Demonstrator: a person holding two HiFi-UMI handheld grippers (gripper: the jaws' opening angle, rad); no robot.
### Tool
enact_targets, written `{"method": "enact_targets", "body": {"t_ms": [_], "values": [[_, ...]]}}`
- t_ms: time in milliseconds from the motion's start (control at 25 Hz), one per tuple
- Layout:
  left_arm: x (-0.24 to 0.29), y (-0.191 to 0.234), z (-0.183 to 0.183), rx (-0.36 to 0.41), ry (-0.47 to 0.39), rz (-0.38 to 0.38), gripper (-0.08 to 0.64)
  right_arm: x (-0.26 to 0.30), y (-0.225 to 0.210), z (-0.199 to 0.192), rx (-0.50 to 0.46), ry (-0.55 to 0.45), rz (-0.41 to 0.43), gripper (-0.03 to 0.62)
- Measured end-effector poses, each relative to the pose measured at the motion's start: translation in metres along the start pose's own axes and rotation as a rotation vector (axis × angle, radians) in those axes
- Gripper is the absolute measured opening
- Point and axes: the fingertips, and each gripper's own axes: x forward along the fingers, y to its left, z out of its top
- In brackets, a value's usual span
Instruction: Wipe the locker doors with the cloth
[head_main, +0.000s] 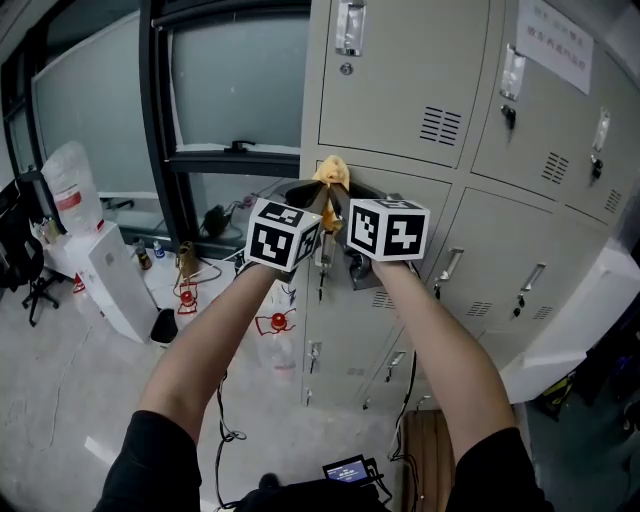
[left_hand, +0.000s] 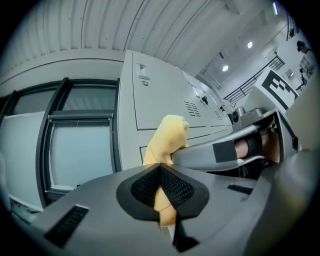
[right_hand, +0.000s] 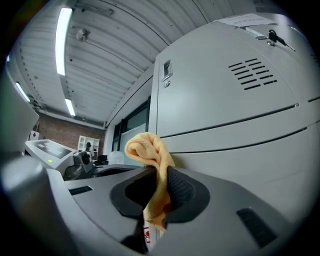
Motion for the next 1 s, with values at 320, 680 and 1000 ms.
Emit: {"method": "enact_targets", "body": {"t_ms": [320,680,1000], "values": [[0.0057,0.001,-0.001,0.079,0.038,-0.041,0.02,0.0081,-0.007,-0.0002,-0.06,0.026,-0.042,0.071],[0.0061,-0.0005,-0.0013,0.092,0.05,-0.05,0.019,0.0077,-0.0078,-0.0011,-0.064,0.036,-0.041,0.071],[0.0082,-0.0059,-0.0008,0.131,0.115,-0.067,0.02,0.0036,-0.0105,0.0008,-0.102,0.062,-0.064,0.071]]}}
